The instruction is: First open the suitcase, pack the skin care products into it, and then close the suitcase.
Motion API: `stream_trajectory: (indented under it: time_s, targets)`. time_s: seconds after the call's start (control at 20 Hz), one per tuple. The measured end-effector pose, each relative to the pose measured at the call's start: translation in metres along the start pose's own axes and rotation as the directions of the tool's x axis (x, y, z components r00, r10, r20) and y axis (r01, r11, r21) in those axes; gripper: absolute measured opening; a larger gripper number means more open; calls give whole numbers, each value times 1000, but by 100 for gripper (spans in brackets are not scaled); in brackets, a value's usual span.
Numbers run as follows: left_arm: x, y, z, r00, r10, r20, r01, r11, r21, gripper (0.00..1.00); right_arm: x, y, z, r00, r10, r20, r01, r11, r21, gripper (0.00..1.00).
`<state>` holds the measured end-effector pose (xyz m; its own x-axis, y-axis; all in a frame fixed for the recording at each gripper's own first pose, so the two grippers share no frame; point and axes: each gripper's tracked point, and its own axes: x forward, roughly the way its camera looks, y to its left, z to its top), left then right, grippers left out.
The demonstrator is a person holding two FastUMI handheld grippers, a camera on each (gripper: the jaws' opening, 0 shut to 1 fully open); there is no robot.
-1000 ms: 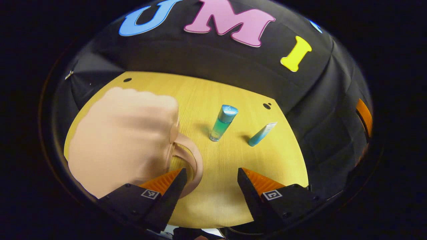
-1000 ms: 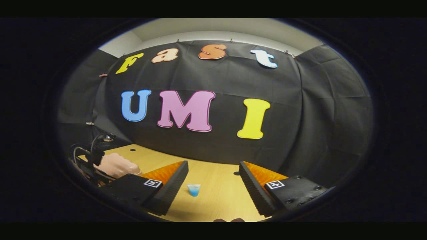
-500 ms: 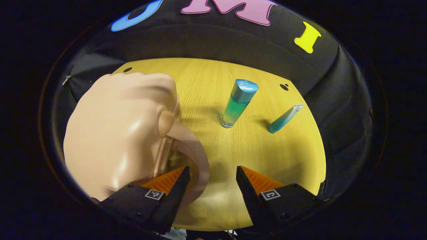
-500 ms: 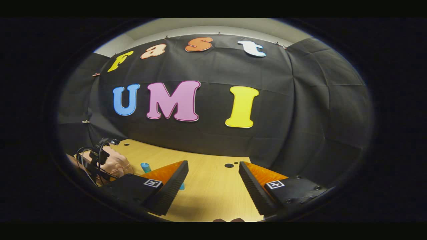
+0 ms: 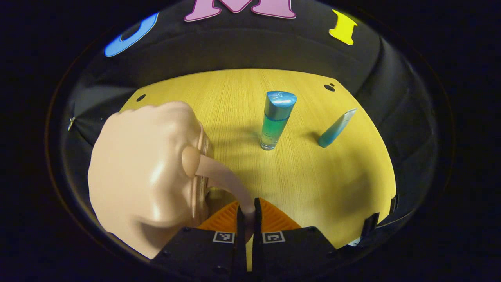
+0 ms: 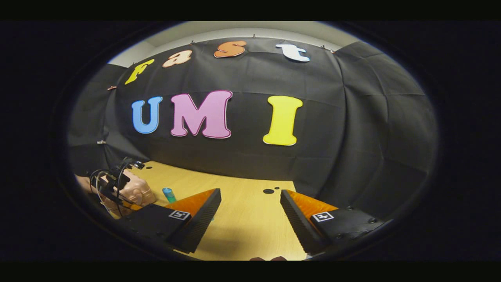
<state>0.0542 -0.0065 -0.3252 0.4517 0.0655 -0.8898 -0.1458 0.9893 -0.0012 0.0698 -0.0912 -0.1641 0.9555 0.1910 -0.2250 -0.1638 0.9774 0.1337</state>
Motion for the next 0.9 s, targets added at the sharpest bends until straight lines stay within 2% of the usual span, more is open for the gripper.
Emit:
stream_trajectory:
  time_s: [0.15,0.4,0.5,0.7,0.75,0.9]
  targets:
    - [-20,-3,10,998,-59,-6,58,997,-56,11,6,7,2,1000,18,7,-18,1000,4,97]
    - [-95,22,54,994,-54,99,57,998,-26,11,30,30,10,997,72,22,-73,997,32,96]
    - [-131,46,71,988,-34,150,38,999,-23,11,44,41,18,996,89,31,-90,995,32,97]
    - [-194,117,95,970,-19,240,41,996,-85,11,55,59,45,994,72,77,-74,997,13,96]
    - [-202,138,100,965,-2,263,25,996,-85,11,56,65,50,994,64,90,-65,998,5,94]
    - [-231,221,115,941,86,327,-65,995,-74,11,58,86,57,996,28,81,-27,1000,-9,96]
